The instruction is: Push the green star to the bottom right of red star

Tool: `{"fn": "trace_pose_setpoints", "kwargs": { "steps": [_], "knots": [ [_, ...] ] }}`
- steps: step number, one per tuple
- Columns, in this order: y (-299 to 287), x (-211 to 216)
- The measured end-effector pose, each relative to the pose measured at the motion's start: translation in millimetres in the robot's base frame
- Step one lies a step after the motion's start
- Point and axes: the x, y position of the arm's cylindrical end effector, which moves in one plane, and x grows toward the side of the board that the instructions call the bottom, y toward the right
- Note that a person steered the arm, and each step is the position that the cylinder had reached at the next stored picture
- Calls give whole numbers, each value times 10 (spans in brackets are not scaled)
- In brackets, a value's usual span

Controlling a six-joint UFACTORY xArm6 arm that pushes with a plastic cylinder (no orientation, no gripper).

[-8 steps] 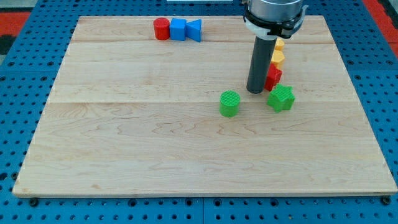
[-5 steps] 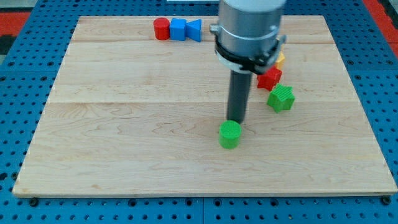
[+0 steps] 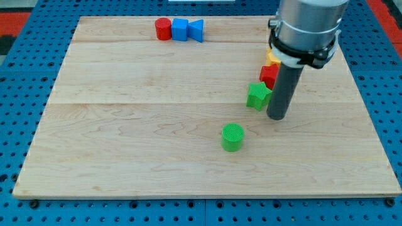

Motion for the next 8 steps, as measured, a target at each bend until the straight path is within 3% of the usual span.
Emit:
{"fn": "trace_pose_setpoints", "kwargs": {
  "steps": [1, 2, 5, 6, 8],
  "knots": [
    [-571, 4],
    [-881, -331],
    [189, -275],
    [15, -140],
    [-1034, -320]
  ]
}}
